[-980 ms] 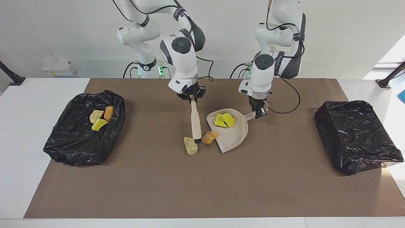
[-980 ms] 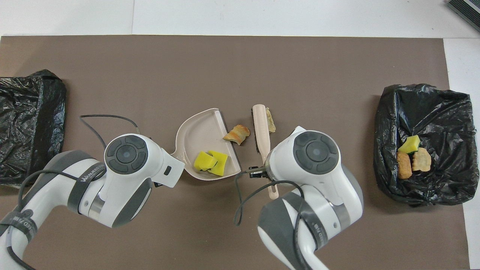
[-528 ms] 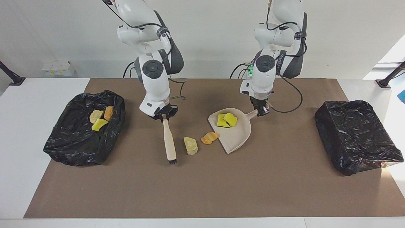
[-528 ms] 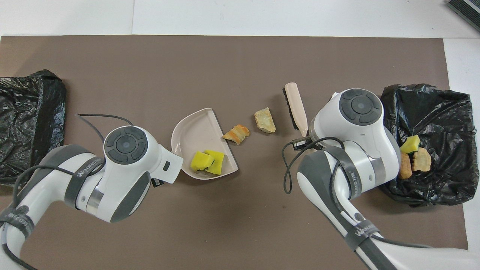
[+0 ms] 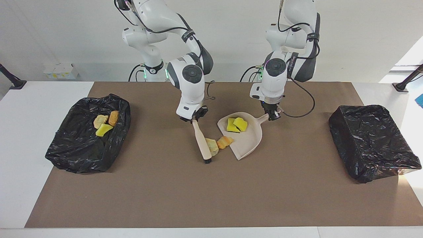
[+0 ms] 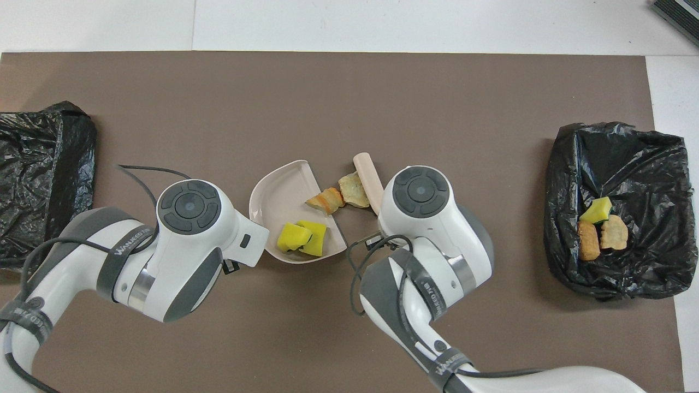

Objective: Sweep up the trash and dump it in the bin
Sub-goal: 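Brush the trash pieces into the dustpan held by the left gripper, then carry the loaded dustpan toward the black bag with the left gripper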

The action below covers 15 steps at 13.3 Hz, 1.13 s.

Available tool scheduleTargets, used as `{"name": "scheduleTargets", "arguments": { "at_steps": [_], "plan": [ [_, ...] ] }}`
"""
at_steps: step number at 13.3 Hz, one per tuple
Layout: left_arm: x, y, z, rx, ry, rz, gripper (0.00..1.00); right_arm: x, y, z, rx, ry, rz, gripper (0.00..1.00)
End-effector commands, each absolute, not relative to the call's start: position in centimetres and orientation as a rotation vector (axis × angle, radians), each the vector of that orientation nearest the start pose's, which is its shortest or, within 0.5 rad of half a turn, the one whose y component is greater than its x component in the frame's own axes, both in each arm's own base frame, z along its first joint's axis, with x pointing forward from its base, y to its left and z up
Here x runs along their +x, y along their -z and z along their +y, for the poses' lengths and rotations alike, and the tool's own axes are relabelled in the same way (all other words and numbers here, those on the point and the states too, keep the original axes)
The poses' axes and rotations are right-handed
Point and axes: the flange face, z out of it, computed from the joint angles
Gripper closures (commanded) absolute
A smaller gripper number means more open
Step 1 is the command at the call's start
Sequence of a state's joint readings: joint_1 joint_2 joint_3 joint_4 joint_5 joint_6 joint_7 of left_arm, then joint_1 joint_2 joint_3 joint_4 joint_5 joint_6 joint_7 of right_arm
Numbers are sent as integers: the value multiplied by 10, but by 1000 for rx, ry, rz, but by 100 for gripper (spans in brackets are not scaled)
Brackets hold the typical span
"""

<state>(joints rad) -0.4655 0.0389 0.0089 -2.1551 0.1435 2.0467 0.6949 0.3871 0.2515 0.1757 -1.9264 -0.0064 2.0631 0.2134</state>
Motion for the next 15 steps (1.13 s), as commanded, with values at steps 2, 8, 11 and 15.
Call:
{"name": "scheduleTargets", "arguments": {
  "at_steps": [2, 8, 11, 15],
  "plan": [
    [475, -369, -228, -2481, -210, 1742, 100, 480, -359, 356, -3021, -182, -504, 100],
    [475, -360, -225, -2372, -78, 1900, 100, 464, -371, 380, -3019, -189, -406, 100],
    [481, -360, -215, -2351, -72, 1930, 100, 461, -395, 374, -3033, -197, -369, 100],
    [497, -365, -195, -2368, -34, 1932, 100, 471, -435, 338, -3058, -176, -293, 100]
  ]
}}
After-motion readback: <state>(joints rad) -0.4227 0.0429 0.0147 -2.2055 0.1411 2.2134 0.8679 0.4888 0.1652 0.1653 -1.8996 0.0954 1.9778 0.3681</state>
